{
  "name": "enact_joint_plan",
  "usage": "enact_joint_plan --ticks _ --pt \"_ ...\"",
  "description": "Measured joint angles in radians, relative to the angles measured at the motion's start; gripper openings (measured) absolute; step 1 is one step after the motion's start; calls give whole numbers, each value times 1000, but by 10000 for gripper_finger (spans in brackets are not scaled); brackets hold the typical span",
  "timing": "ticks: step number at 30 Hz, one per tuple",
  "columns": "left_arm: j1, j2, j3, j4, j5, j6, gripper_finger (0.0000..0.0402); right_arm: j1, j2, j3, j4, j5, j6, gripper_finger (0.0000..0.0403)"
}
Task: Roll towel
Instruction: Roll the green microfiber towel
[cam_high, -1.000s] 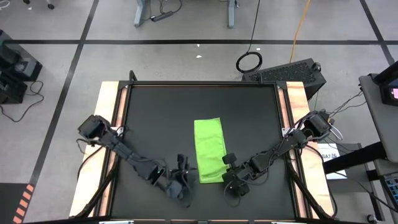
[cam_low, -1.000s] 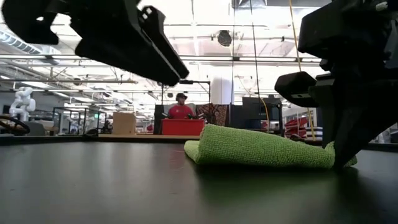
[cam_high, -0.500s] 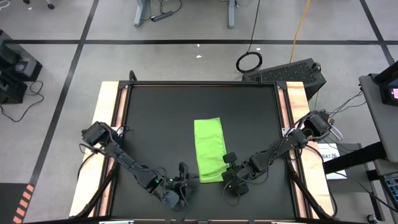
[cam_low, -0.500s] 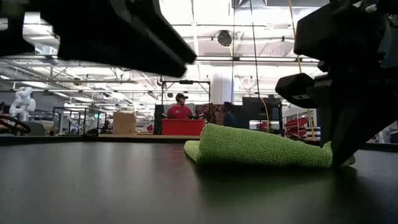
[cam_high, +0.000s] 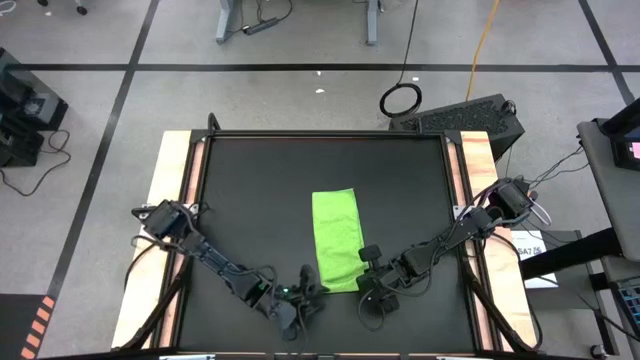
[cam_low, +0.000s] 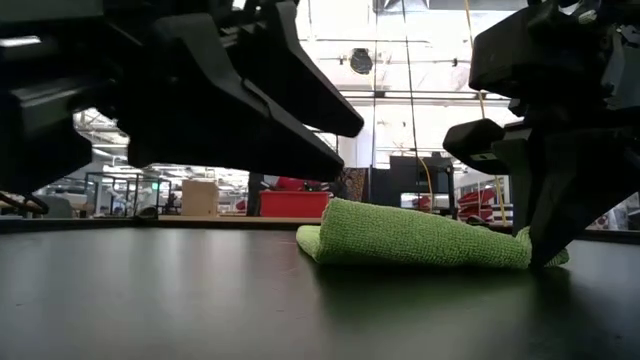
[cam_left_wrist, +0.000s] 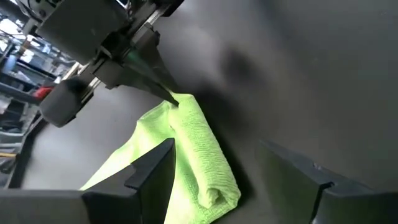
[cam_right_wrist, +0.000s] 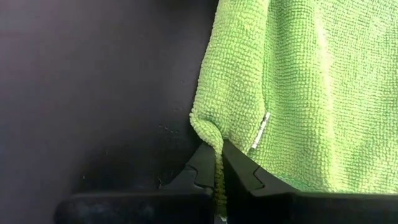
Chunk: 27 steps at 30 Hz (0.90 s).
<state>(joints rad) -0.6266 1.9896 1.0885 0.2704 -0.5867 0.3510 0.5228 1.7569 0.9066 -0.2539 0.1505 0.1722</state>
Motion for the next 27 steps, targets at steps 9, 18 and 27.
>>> enact_joint_plan --ticks 9,18,27 --pt "58 0 1 -49 111 28 226 -7 0 0 0 1 0 0" --pt "100 73 16 -66 195 25 226 -7 0 0 -3 2 13 0" --pt "101 122 58 -73 110 -29 175 -7 -1 1 -5 -18 32 0"
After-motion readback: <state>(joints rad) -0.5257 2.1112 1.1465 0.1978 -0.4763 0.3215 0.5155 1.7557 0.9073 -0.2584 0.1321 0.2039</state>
